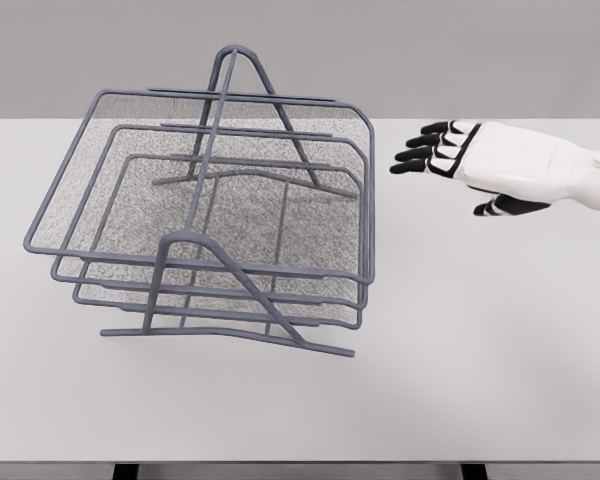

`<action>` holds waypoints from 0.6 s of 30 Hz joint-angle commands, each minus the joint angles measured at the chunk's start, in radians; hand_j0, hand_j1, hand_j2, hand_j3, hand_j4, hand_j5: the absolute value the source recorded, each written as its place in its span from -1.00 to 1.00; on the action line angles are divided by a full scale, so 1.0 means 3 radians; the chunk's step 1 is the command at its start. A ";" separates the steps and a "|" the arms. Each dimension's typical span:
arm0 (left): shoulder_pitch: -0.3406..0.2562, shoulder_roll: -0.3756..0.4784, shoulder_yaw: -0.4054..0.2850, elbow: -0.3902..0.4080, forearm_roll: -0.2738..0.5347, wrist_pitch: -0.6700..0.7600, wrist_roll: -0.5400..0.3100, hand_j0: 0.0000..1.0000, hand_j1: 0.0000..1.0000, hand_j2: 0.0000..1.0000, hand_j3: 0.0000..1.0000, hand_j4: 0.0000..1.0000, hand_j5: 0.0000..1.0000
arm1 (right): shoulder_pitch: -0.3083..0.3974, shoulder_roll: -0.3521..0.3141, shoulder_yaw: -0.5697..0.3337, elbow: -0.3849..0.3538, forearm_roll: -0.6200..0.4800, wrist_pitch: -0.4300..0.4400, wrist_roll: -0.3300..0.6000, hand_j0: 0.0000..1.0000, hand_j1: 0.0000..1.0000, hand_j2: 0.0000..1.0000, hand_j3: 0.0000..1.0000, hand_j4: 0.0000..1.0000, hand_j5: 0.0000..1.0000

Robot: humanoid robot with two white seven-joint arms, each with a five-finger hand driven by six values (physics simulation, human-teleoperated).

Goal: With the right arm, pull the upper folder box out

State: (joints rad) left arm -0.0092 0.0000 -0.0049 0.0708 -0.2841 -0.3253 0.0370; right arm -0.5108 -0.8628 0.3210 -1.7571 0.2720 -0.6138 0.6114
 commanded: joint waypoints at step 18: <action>0.0000 0.0000 0.0001 -0.0001 0.0001 0.0000 0.0000 1.00 1.00 1.00 1.00 1.00 1.00 | -0.0828 0.0186 0.1267 0.0232 -0.0007 0.0010 -0.0002 1.00 1.00 1.00 1.00 1.00 1.00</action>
State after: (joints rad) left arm -0.0092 0.0000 -0.0049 0.0708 -0.2841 -0.3253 0.0370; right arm -0.7593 -0.8084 0.6858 -1.6917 0.2744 -0.6139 0.6114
